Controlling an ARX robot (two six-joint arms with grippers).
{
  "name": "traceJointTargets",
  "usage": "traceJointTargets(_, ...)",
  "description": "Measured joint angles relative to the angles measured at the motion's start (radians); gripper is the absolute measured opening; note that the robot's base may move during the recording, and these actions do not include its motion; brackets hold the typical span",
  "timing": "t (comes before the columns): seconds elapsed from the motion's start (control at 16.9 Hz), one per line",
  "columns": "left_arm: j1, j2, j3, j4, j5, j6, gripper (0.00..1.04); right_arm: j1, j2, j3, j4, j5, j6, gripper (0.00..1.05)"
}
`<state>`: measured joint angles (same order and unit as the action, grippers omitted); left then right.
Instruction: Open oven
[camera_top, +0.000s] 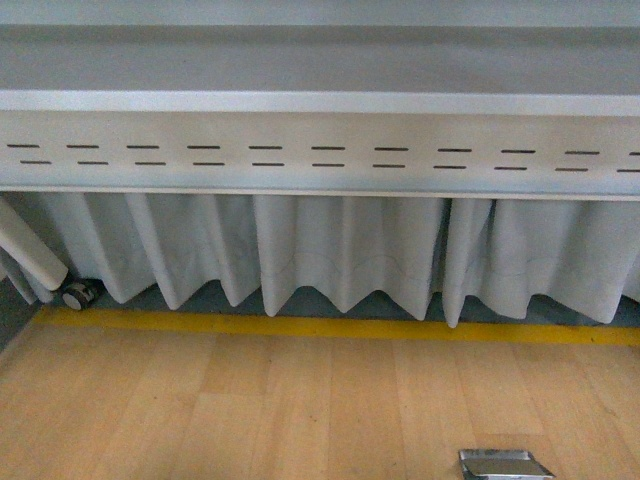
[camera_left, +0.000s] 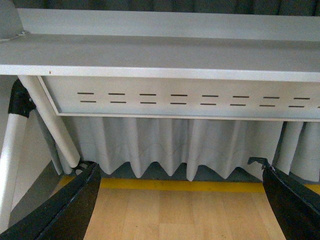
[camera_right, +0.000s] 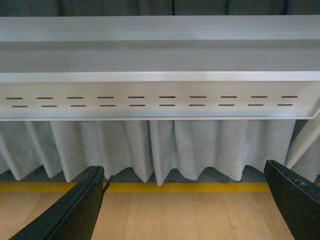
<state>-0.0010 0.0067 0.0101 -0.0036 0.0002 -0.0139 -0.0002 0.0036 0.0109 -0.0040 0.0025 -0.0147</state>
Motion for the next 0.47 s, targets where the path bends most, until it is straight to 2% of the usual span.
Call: traceJointTargets(0.47, 0.0, 0.0, 0.0, 0.0, -0.002, 0.0, 0.98, 0.0, 0.0, 0.0, 0.0, -0.004, 0.0, 0.98)
